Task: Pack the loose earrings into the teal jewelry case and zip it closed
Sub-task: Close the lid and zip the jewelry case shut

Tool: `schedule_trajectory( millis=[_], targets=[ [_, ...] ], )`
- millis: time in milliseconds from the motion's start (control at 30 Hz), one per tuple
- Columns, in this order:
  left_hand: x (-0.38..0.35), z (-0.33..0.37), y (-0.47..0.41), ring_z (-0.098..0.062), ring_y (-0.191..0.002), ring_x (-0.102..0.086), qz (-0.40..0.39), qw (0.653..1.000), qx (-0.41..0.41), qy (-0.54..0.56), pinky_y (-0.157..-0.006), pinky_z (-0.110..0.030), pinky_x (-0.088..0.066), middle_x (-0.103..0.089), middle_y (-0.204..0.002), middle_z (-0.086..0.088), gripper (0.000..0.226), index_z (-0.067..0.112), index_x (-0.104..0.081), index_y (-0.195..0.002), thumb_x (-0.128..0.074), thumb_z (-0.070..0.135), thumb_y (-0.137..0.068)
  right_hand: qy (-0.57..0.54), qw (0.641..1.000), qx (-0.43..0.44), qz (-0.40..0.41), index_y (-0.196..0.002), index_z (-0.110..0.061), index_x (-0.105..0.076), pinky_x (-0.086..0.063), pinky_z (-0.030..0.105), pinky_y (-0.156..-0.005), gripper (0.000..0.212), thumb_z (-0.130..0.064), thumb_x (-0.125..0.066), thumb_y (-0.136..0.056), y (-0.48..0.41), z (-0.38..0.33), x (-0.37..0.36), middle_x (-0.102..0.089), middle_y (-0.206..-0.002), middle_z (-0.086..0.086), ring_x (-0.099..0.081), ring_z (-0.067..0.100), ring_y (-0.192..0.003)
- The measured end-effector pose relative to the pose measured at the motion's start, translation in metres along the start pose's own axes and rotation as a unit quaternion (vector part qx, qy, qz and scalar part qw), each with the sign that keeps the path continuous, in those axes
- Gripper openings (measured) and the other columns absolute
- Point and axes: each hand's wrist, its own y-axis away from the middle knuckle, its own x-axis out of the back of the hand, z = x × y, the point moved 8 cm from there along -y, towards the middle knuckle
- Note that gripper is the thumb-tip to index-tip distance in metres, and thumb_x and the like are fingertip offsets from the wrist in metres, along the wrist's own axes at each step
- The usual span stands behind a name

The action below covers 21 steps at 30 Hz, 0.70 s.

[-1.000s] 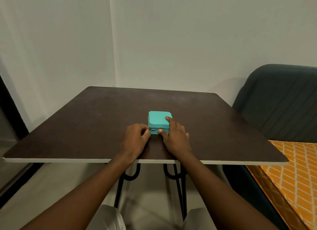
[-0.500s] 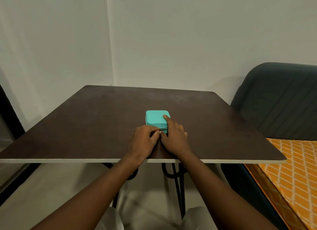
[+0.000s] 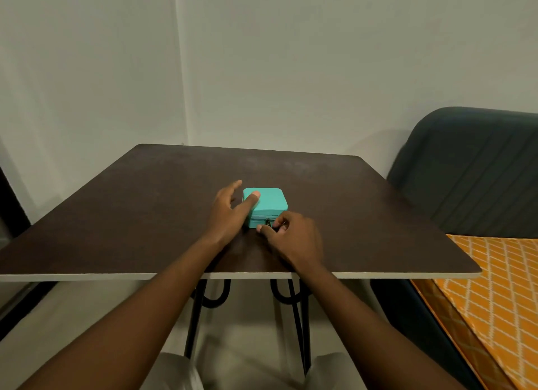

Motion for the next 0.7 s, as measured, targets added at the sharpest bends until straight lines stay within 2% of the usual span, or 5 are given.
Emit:
schedule_trajectory(
  millis=[100, 200, 367, 500, 700],
  targets=[
    [-0.016, -0.012, -0.011, -0.018, -0.130, -0.051, -0.048, 0.998, 0.023, -0.026, -0.104, -0.046, -0.051, -0.044, -0.152, 0.000, 0.088, 0.034, -0.039, -0.150, -0.064, 0.074, -0.075, 0.069, 0.997, 0.026, 0.012, -0.093, -0.025, -0.071, -0.043, 0.016, -0.054, 0.042, -0.065, -0.067, -0.080, 0.000, -0.010, 0.001, -0.070, -0.087, -0.011, -0.064, 0.003, -0.076],
    [-0.019, -0.017, -0.015, -0.018, -0.126, -0.055, -0.053, 0.996, 0.023, -0.061, -0.103, -0.048, -0.051, -0.049, -0.150, 0.002, 0.096, 0.037, -0.038, -0.150, -0.060, 0.083, -0.069, 0.089, 0.996, 0.019, 0.019, -0.091, -0.023, -0.073, -0.049, 0.018, -0.055, 0.041, -0.063, -0.065, -0.084, -0.004, -0.009, 0.001, -0.072, -0.083, -0.008, -0.064, 0.004, -0.071],
    [-0.019, -0.019, -0.014, -0.018, -0.128, -0.054, -0.062, 0.995, 0.018, -0.071, -0.101, -0.045, -0.054, -0.046, -0.153, 0.002, 0.098, 0.036, -0.036, -0.152, -0.058, 0.082, -0.069, 0.100, 0.995, 0.015, 0.022, -0.099, -0.019, -0.073, -0.053, 0.019, -0.060, 0.038, -0.054, -0.064, -0.088, -0.008, -0.012, -0.001, -0.075, -0.092, -0.006, -0.067, 0.008, -0.073],
    [-0.019, -0.022, -0.017, -0.018, -0.124, -0.057, -0.060, 0.996, 0.026, -0.058, -0.098, -0.044, -0.056, -0.048, -0.151, 0.003, 0.098, 0.040, -0.037, -0.151, -0.059, 0.085, -0.066, 0.130, 0.990, 0.043, 0.021, -0.097, -0.018, -0.072, -0.046, 0.015, -0.060, 0.028, -0.043, -0.061, -0.092, -0.004, -0.020, -0.003, -0.074, -0.094, -0.003, -0.066, 0.009, -0.077],
    [-0.018, -0.023, -0.016, -0.018, -0.125, -0.057, -0.055, 0.996, 0.025, -0.058, -0.099, -0.044, -0.055, -0.049, -0.150, 0.004, 0.096, 0.040, -0.038, -0.150, -0.058, 0.085, -0.067, 0.133, 0.989, 0.046, 0.043, -0.100, -0.021, -0.074, -0.040, 0.011, -0.056, 0.034, -0.051, -0.063, -0.089, -0.002, -0.021, 0.000, -0.075, -0.094, -0.006, -0.068, 0.007, -0.078]
  ],
)
